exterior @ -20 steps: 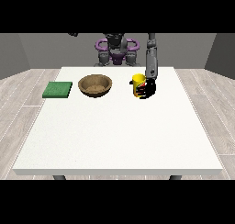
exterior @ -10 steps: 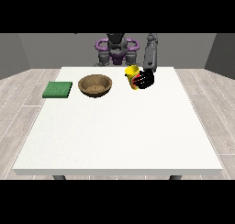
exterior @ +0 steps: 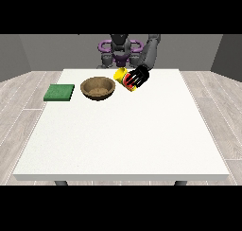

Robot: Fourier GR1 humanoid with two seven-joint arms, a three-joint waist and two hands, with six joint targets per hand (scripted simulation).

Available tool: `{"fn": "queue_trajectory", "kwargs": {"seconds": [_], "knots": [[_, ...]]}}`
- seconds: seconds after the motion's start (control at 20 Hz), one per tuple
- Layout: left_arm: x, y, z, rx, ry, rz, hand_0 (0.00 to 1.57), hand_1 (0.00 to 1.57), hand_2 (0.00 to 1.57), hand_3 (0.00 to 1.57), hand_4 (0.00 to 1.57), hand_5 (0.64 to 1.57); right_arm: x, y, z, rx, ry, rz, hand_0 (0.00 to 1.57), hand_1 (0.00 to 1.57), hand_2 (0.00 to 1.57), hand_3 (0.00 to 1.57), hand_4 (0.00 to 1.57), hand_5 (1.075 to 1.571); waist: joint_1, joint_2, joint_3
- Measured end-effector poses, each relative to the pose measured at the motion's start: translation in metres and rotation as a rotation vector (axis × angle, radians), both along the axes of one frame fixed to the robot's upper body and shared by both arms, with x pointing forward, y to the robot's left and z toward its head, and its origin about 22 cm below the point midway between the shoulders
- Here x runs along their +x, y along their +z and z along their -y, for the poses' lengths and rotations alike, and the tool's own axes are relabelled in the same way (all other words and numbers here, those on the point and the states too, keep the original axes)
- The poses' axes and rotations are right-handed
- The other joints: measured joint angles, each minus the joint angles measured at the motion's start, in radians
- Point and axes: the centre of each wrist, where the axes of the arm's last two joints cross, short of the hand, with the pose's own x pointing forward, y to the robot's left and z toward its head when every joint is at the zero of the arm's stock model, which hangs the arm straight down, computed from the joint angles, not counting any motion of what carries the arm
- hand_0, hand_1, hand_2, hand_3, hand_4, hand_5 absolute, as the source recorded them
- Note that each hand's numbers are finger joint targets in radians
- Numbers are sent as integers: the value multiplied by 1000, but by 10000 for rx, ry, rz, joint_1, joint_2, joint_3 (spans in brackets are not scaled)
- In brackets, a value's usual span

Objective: Pick the cup and pour the ball into the bowl, then pick the bowl and place it on the pad

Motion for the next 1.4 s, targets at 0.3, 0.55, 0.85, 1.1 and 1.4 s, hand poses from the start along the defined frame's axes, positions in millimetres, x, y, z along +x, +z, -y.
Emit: {"fn": "queue_trajectory", "kwargs": {"seconds": [0.3, 0.55, 0.85, 1.1, 1.4], "knots": [[11, 11, 18, 1319, 657, 28, 1391, 1391, 1571, 1571, 920, 1561, 3, -3, 4, 44, 152, 53, 0, 0, 0, 0, 348, 1564, -97, 113, -4], [24, 28, 23, 3381, 1292, 645, 1368, 1368, 1571, 1571, 828, 1552, 11, -3, -5, 41, 104, 103, 0, 0, 0, 0, 347, 1562, -40, 188, 2], [28, 25, 53, 6277, 1221, 739, 1326, 1326, 1433, 1427, 979, 1480, 25, -14, -8, 19, 35, -440, 0, 0, 0, 0, 378, 1565, 47, -284, 14], [20, 9, 81, 8847, 652, 654, 1469, 1469, 1571, 1571, 982, 1490, 32, -24, -4, 64, -37, -923, 0, 0, 0, 0, 381, 1565, 131, -780, 15], [18, 8, 109, 12276, 317, 960, 1503, 1503, 1571, 1571, 1057, 1505, 36, -46, 1, 130, -282, -1691, 0, 0, 0, 0, 373, 1566, 405, -1520, 13]]}}
